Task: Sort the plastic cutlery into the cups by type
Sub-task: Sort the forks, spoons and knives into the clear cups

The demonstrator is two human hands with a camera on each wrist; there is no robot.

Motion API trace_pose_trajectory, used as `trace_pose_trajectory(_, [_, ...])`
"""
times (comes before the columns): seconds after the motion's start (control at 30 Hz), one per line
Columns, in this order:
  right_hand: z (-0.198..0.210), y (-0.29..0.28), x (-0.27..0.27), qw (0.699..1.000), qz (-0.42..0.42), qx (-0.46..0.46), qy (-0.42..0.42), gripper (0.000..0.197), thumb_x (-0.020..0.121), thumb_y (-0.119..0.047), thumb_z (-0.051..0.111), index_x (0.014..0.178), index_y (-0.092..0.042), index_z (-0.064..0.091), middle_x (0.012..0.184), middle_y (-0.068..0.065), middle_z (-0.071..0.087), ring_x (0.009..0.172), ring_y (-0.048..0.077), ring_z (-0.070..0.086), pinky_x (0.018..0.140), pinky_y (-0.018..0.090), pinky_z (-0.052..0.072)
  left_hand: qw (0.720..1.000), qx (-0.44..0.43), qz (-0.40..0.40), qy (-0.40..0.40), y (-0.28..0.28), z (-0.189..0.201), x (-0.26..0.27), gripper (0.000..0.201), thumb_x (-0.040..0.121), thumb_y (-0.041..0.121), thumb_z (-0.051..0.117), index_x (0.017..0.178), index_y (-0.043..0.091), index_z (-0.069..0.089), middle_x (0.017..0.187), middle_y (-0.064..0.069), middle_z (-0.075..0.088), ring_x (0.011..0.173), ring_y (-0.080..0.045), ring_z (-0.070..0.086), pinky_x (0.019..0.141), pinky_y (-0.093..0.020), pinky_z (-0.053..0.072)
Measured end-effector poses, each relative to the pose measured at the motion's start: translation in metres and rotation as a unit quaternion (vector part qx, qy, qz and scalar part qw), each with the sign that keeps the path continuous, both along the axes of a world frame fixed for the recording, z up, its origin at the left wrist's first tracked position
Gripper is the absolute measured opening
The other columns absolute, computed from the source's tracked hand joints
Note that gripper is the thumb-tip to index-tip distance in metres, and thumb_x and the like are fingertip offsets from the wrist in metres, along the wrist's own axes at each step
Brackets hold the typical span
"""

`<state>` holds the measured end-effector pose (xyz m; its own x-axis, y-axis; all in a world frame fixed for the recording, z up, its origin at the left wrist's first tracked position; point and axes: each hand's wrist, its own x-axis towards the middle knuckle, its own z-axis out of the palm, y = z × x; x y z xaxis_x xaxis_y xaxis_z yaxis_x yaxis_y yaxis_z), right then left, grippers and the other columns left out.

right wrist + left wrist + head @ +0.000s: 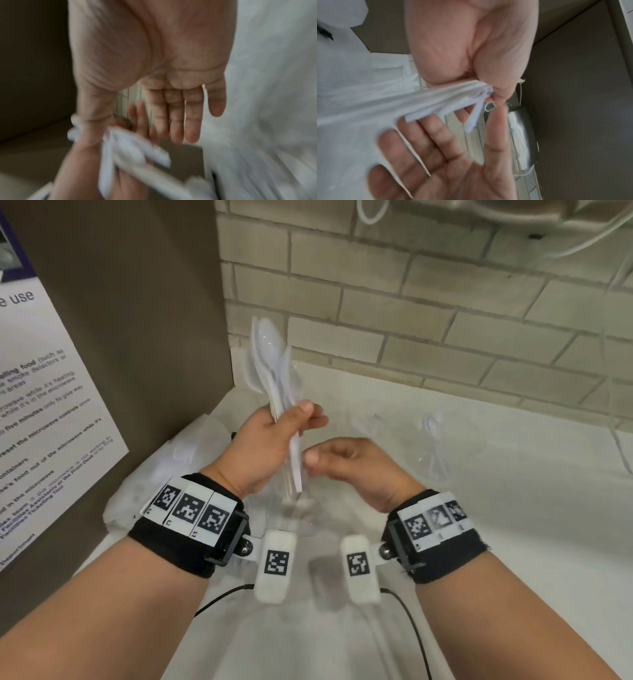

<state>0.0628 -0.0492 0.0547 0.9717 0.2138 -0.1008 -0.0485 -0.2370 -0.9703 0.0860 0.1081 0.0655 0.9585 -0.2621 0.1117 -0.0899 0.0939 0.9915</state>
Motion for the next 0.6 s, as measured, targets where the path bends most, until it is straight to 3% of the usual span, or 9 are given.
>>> trace_pose_trajectory(0.1, [0.022, -0.011, 0.009, 0.984, -0.157, 0.026, -0.076, 0.016, 0.075, -0.028, 0.078, 0.076, -0.018, 0.065, 0.07, -0.004, 0.064, 0.063, 0.014, 0.058, 0.065, 0.026, 0.045, 0.998, -0.002, 0.065, 0.018, 0.001, -0.008, 0.007, 0.02, 0.095, 0.031, 0.055, 0.096, 0.011, 0.06, 0.077, 0.0, 0.067, 0.058, -0.015, 0.063, 0.067, -0.033, 0.054])
trace_pose_trajectory(0.2, [0.044, -0.003, 0.013, 0.973, -0.156, 0.035, -0.167, 0.012, 0.077, -0.017, 0.077, 0.074, -0.018, 0.066, 0.066, -0.001, 0.06, 0.058, 0.014, 0.051, 0.059, 0.026, 0.046, 0.991, 0.081, 0.109, 0.017, -0.002, -0.021, 0.012, 0.031, 0.085, 0.044, 0.06, 0.086, 0.013, 0.056, 0.056, 0.002, 0.056, 0.048, -0.016, 0.052, 0.058, -0.034, 0.046])
trace_pose_trajectory(0.23, [0.049, 0.002, 0.013, 0.974, -0.133, 0.011, -0.183, 0.011, 0.077, -0.018, 0.078, 0.074, -0.017, 0.068, 0.066, -0.002, 0.062, 0.059, 0.012, 0.052, 0.06, 0.026, 0.048, 0.99, 0.089, 0.108, 0.014, -0.004, -0.023, 0.012, 0.032, 0.085, 0.044, 0.059, 0.09, 0.012, 0.057, 0.06, -0.001, 0.058, 0.049, -0.015, 0.051, 0.056, -0.033, 0.044])
trace_pose_trajectory(0.33, [0.048, 0.019, 0.015, 0.973, -0.1, -0.072, -0.194, 0.018, 0.07, -0.031, 0.084, 0.072, -0.017, 0.071, 0.069, -0.001, 0.069, 0.061, 0.009, 0.06, 0.062, 0.026, 0.052, 0.991, 0.102, 0.082, 0.018, -0.009, -0.024, 0.013, 0.049, 0.078, 0.052, 0.058, 0.113, 0.018, 0.058, 0.092, -0.005, 0.069, 0.058, -0.011, 0.056, 0.053, -0.026, 0.044])
trace_pose_trajectory(0.4, [0.041, 0.026, 0.019, 0.968, -0.107, -0.109, -0.197, 0.024, 0.067, -0.034, 0.085, 0.071, -0.016, 0.069, 0.067, -0.002, 0.067, 0.06, 0.009, 0.059, 0.061, 0.027, 0.051, 0.99, 0.121, 0.07, -0.001, -0.011, -0.026, 0.014, 0.056, 0.07, 0.052, 0.056, 0.113, 0.017, 0.059, 0.092, -0.001, 0.068, 0.063, -0.005, 0.056, 0.054, -0.02, 0.042])
trace_pose_trajectory(0.47, [0.036, 0.028, 0.021, 0.969, -0.108, -0.116, -0.191, 0.022, 0.073, -0.03, 0.081, 0.07, -0.013, 0.068, 0.063, -0.005, 0.063, 0.056, 0.008, 0.054, 0.059, 0.025, 0.046, 0.992, 0.107, 0.059, -0.009, -0.012, -0.024, 0.012, 0.044, 0.076, 0.035, 0.061, 0.114, 0.014, 0.059, 0.084, 0.003, 0.064, 0.063, -0.001, 0.056, 0.056, -0.018, 0.041])
trace_pose_trajectory(0.53, [0.034, 0.026, 0.019, 0.977, -0.096, -0.091, -0.166, 0.019, 0.081, -0.024, 0.075, 0.072, -0.008, 0.07, 0.062, -0.002, 0.064, 0.055, 0.009, 0.054, 0.059, 0.027, 0.047, 0.999, 0.045, 0.024, -0.018, -0.011, -0.02, 0.008, 0.031, 0.084, 0.002, 0.059, 0.115, 0.004, 0.058, 0.079, 0.003, 0.061, 0.062, 0.002, 0.057, 0.055, -0.014, 0.042])
trace_pose_trajectory(0.6, [0.032, 0.025, 0.018, 0.981, -0.082, -0.077, -0.16, 0.019, 0.085, -0.02, 0.071, 0.074, -0.004, 0.069, 0.064, 0.005, 0.066, 0.058, 0.014, 0.058, 0.062, 0.035, 0.053, 0.999, -0.004, -0.032, -0.014, -0.008, -0.017, 0.004, 0.035, 0.079, -0.018, 0.051, 0.109, -0.002, 0.058, 0.077, 0.0, 0.058, 0.063, 0.001, 0.056, 0.055, -0.013, 0.042])
